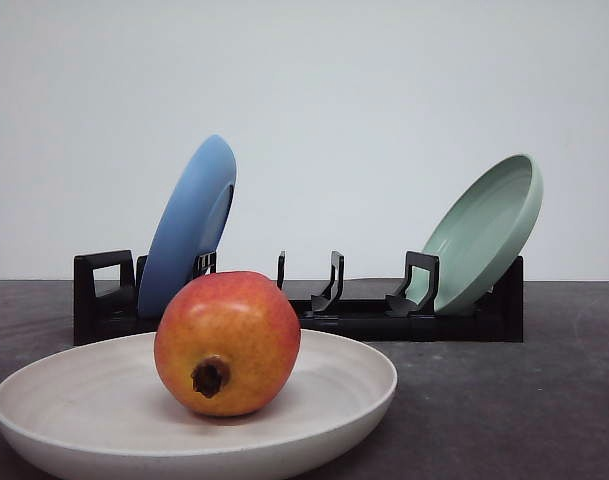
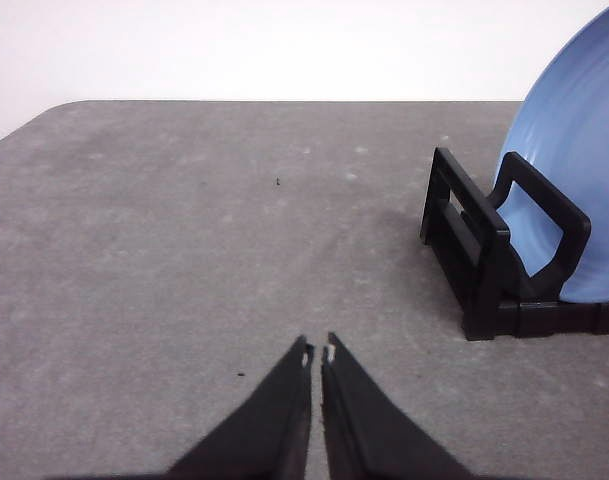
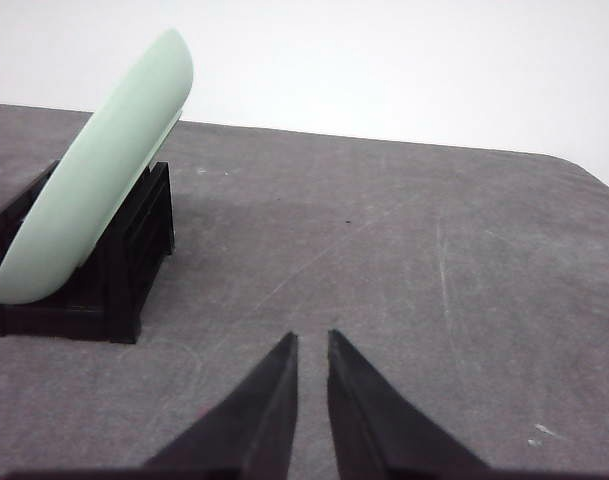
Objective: Place pomegranate in white plate
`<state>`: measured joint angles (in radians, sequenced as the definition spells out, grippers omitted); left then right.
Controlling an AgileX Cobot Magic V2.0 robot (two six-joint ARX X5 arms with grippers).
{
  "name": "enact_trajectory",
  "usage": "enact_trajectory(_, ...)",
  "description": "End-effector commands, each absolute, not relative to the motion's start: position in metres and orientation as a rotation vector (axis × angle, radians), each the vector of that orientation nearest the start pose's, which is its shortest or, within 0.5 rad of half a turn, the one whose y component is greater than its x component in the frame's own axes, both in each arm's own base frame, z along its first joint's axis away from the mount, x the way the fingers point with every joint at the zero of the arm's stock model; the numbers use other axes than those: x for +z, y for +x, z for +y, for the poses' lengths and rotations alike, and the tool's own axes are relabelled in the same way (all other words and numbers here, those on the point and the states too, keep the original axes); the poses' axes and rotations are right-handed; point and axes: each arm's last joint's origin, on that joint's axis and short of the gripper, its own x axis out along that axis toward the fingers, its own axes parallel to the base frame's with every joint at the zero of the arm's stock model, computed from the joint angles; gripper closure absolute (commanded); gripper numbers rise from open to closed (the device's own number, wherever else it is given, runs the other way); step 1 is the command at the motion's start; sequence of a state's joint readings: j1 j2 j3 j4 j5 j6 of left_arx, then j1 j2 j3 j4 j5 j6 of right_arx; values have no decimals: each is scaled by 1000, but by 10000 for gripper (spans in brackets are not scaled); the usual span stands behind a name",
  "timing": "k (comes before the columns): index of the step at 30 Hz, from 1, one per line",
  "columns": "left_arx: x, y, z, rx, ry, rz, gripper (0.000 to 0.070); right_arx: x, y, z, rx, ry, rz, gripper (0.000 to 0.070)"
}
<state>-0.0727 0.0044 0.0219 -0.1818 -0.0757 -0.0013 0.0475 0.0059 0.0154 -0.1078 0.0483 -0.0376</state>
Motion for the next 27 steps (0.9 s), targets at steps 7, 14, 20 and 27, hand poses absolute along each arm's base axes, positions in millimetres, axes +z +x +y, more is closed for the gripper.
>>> enact_trajectory(7,149,95,-5,1,4,177,700,158,97,3,2,-42,89,648)
enact_trajectory(14,149,95,-5,1,4,177,700,158,97,3,2,-42,89,648)
enact_trajectory(20,149,95,-5,1,4,177,700,158,97,3,2,-42,89,648)
enact_trajectory(27,149,95,-5,1,4,177,700,158,97,3,2,-42,89,648)
